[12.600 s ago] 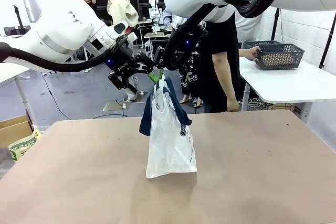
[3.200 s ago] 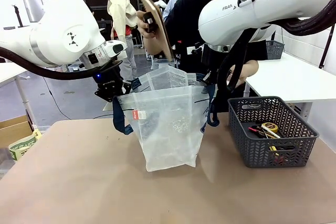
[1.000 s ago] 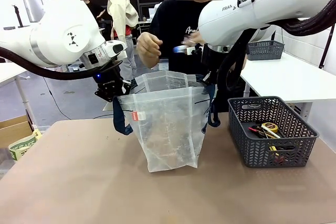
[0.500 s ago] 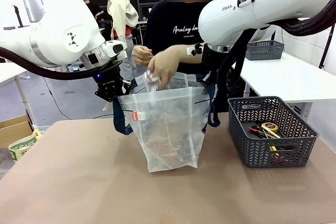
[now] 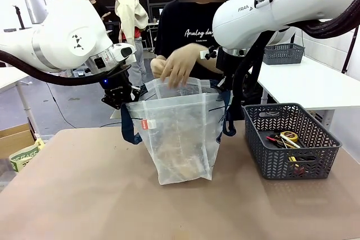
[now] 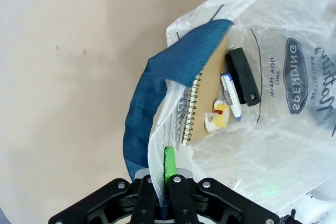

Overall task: Transfer purchased items from the store into the shopping bag.
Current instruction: Move the Reusable shopping bag to the right side of the table.

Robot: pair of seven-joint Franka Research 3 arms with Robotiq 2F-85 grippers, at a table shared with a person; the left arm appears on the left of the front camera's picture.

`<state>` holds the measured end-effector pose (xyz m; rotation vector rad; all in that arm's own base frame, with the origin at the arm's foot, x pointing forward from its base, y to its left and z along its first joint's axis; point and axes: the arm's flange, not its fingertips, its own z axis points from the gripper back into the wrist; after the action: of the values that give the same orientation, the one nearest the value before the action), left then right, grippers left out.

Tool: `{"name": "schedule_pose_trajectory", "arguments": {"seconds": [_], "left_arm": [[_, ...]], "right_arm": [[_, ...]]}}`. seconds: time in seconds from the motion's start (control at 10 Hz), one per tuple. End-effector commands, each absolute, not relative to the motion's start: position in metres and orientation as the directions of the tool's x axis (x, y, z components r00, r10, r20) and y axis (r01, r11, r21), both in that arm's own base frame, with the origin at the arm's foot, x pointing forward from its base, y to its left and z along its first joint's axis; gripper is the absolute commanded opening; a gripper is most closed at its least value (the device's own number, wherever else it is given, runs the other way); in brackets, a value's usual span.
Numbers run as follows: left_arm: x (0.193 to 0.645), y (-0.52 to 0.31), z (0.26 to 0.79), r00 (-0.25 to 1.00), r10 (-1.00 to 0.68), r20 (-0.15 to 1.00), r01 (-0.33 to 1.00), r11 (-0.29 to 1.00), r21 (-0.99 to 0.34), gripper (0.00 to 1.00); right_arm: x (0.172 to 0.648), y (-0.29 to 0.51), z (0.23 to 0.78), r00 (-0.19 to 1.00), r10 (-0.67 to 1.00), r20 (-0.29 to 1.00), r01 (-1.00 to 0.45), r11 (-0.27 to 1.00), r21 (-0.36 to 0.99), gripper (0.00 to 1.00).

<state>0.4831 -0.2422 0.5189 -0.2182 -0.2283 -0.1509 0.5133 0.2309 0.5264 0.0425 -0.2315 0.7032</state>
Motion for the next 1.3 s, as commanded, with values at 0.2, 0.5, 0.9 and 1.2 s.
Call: {"name": "schedule_pose_trajectory", "arguments": {"seconds": [0.2,0.5,0.9,1.2], "left_arm": [[0.4835,-0.239,0.5199,0.962,-0.115,0.246,0.166,0.966,-0.197,0.0],[0.4835,-0.239,0.5199,0.962,-0.115,0.246,0.166,0.966,-0.197,0.0],[0.4835,-0.239,0.5199,0.962,-0.115,0.246,0.166,0.966,-0.197,0.0],[0.4835,-0.239,0.5199,0.962,-0.115,0.246,0.166,0.966,-0.197,0.0]], "right_arm": [[0.5137,0.2279,0.5268,0.741,0.632,0.229,-0.641,0.767,-0.041,0.0],[0.5137,0.2279,0.5268,0.741,0.632,0.229,-0.641,0.767,-0.041,0.0],[0.5137,0.2279,0.5268,0.741,0.632,0.229,-0.641,0.767,-0.041,0.0],[0.5137,0.2279,0.5268,0.741,0.632,0.229,-0.641,0.767,-0.041,0.0]]}}
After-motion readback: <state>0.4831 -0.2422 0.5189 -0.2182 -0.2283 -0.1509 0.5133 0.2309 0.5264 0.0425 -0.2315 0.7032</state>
